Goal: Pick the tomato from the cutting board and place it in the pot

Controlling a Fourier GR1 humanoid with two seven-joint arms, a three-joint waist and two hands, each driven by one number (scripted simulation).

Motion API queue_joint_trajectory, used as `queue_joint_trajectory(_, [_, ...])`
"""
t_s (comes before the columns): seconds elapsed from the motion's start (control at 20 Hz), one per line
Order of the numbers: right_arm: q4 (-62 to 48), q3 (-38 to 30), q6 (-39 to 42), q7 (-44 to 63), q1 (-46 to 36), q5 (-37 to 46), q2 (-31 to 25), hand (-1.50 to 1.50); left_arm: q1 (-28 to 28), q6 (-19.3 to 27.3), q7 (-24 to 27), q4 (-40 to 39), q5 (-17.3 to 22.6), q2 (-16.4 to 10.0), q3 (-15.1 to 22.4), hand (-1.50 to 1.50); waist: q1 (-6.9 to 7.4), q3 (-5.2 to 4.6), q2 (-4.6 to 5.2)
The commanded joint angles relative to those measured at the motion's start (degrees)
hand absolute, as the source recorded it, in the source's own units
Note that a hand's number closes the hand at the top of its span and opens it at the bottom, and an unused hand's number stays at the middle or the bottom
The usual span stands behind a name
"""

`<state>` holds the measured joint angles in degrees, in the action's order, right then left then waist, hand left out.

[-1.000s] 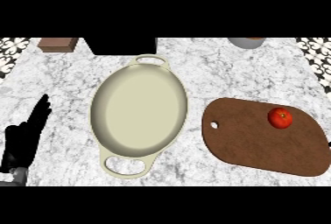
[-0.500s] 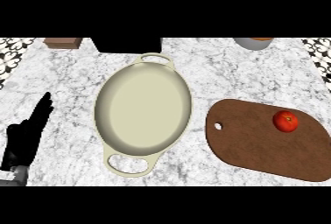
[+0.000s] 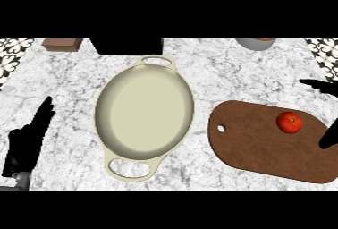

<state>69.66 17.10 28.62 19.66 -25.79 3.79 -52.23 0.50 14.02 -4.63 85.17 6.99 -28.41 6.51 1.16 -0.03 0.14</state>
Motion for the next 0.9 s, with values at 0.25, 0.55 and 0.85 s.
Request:
queue_joint_trajectory(0.25, [-6.11,-0.33,5.77,4.55,-6.00,9.26,8.10,-1.50,2.45,-1.32,-0.28,1.99,-2.43,2.71,-1.98,0.00,-0.55,0.04,-0.11])
queue_joint_trajectory(0.55, [-10.35,-1.75,6.66,2.62,-7.17,15.40,11.98,-1.50,0.43,-3.68,-1.97,2.07,-3.35,1.83,-5.71,0.00,-0.69,0.04,-0.10])
queue_joint_trajectory(0.85, [-17.92,-2.79,6.98,0.60,-10.21,21.09,15.55,-1.50,-0.71,-4.31,0.84,-2.65,-5.69,6.40,-4.73,0.00,-0.49,0.04,0.06])
